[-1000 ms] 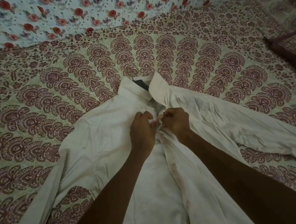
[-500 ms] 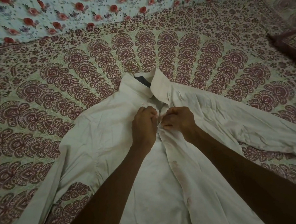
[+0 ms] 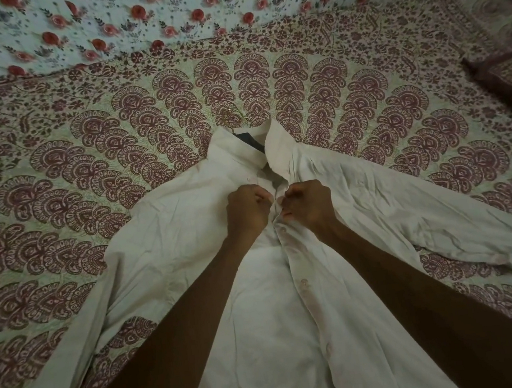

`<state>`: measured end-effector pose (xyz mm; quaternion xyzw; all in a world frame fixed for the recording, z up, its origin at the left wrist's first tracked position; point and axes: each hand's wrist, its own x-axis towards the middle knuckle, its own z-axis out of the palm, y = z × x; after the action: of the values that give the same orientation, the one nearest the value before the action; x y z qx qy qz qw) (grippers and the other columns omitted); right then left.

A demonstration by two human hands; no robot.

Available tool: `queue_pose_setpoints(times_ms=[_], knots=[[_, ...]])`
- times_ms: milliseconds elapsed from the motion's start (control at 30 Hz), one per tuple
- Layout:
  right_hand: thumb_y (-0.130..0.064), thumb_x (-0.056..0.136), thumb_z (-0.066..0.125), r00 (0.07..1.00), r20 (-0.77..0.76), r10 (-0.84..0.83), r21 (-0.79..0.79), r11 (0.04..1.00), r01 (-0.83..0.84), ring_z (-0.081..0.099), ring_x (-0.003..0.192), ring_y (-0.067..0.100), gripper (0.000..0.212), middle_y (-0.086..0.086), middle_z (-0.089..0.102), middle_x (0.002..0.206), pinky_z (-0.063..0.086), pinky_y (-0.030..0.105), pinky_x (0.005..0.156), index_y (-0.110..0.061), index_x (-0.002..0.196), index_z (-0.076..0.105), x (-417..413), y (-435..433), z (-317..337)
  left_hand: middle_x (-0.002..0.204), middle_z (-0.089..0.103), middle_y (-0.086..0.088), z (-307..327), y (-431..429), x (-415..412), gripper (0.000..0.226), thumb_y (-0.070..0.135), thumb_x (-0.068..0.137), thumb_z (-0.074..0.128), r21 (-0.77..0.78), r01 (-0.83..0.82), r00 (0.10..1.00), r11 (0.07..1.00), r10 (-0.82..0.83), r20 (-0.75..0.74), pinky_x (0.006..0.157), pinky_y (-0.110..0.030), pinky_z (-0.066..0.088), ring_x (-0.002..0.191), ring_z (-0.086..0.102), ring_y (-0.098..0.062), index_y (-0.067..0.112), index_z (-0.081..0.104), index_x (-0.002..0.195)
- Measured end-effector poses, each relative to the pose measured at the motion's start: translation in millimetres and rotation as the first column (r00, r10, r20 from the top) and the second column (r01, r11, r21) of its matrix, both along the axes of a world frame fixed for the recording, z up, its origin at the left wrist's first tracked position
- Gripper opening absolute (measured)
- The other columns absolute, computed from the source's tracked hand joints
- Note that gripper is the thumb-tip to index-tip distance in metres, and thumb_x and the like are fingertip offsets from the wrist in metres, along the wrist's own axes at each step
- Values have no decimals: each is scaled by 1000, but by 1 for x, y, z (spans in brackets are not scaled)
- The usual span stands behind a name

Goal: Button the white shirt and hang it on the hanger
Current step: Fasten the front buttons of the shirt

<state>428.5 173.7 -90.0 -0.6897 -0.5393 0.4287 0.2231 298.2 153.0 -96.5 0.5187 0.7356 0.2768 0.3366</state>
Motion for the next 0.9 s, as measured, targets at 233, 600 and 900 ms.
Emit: queue_pose_setpoints(times_ms=[233, 600, 900], knots=[[-5, 78, 68, 985, 160, 67, 40, 996, -75, 71, 68, 21, 11, 4, 72, 67, 60, 35, 71, -9, 70, 76, -6, 3, 0, 85, 70, -18, 8, 5, 5, 29, 9, 93, 47, -96, 124, 987, 988, -132, -87, 75, -34, 51, 85, 66, -30, -4, 69, 81], [12, 84, 64, 935, -329, -130, -315, 949, 21, 68, 71, 31, 11, 20, 66, 82, 61, 32, 66, 3, 79, 63, 3, 1, 11, 95, 72, -17, 6, 2, 0, 23, 8, 92, 50, -75, 66, 997, 995, -63, 50, 86, -34, 53, 90, 67, -28, 0, 72, 92], [8, 93, 52, 931, -340, -133, -377, 926, -6, 58, 116, 44, 18, 32, 64, 113, 58, 27, 74, -6, 82, 58, 2, -3, 20, 96, 71, -18, 5, 0, -1, 23, 7, 94, 47, -57, 67, 995, 996, -62, 82, 87, -37, 53, 91, 66, -30, -2, 68, 96]])
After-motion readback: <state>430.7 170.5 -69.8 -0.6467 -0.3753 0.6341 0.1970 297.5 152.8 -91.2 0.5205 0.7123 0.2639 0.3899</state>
